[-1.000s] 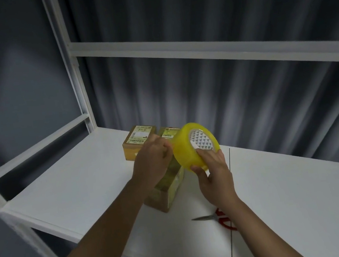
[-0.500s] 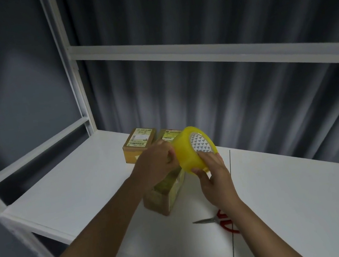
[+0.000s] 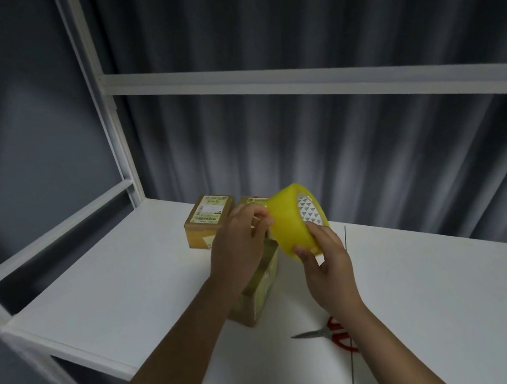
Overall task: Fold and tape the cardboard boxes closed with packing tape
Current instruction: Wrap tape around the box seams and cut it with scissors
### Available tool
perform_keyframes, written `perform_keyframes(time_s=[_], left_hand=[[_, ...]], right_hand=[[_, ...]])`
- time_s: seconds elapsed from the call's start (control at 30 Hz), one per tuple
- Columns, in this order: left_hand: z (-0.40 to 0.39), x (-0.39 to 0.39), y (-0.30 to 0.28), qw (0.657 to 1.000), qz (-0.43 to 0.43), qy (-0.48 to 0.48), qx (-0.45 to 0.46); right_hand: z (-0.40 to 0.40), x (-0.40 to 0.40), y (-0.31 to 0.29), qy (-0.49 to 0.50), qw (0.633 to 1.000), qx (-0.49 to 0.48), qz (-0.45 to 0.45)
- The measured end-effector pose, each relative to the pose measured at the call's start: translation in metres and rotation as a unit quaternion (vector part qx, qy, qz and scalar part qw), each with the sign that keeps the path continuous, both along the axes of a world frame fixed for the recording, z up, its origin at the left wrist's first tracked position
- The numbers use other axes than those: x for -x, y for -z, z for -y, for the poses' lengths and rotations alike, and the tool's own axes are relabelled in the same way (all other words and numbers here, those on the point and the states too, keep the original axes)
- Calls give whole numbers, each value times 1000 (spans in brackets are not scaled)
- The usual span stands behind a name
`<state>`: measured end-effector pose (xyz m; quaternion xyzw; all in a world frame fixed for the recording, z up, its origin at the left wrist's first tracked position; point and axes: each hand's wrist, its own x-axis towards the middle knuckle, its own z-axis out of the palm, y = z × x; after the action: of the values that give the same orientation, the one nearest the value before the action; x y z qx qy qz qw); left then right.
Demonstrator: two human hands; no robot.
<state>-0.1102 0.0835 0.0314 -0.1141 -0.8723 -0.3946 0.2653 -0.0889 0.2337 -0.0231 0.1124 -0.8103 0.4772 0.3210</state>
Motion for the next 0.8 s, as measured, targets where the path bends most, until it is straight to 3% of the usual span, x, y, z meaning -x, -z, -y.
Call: perform_keyframes(time_s=[0.17, 0.47, 0.8], left_hand=[[5, 4, -4, 997, 51, 30, -54], [4, -1, 1, 997, 67, -34, -23], [1, 0, 4, 997, 75, -31, -5]], right_hand=[[0, 1, 2, -11, 999, -9, -50], [3, 0, 13, 7, 999, -28, -29], [4, 2, 11, 41, 995, -75, -54]])
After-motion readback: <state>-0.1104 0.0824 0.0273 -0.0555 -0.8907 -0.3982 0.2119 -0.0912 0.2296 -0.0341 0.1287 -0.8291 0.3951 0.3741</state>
